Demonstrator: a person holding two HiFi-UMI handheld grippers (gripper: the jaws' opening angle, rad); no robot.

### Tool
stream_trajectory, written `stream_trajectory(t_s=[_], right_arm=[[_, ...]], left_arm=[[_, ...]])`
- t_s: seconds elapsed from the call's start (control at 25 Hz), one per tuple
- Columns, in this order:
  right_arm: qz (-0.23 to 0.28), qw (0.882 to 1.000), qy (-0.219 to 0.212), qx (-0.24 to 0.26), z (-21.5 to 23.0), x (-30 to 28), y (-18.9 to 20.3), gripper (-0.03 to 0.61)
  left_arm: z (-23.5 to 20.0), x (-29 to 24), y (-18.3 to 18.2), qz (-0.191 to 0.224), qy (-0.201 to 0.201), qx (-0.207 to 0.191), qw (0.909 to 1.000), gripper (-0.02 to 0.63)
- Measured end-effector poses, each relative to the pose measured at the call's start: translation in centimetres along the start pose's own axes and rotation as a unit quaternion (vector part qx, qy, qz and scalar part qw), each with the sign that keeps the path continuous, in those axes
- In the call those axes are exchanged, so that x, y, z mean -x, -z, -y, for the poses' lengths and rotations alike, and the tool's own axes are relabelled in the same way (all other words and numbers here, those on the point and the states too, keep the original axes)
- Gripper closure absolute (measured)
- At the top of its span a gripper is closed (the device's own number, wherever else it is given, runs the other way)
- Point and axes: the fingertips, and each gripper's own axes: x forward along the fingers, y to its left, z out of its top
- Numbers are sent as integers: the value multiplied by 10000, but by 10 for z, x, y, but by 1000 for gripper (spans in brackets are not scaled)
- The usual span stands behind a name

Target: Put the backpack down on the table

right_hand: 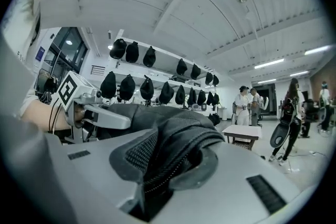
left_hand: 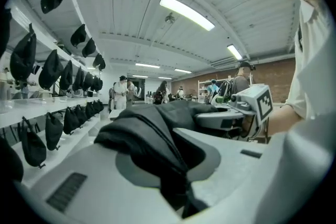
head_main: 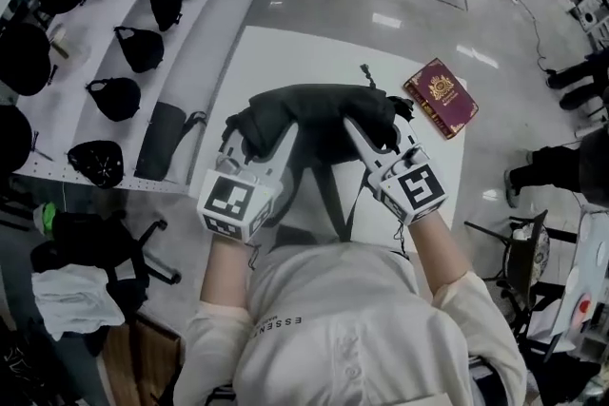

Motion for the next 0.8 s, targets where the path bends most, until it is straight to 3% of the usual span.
stream_trajectory(t_s=[0.52,0.8], right_arm=[[-468,9949,876,196,88,-87,10,485],[-373,9924,1122,325,120,-121,20,485]], left_arm=[[-91,-106,-9,242,847,-15,9961,546],[-121,-149,0,452,1117,-39,9927,546]])
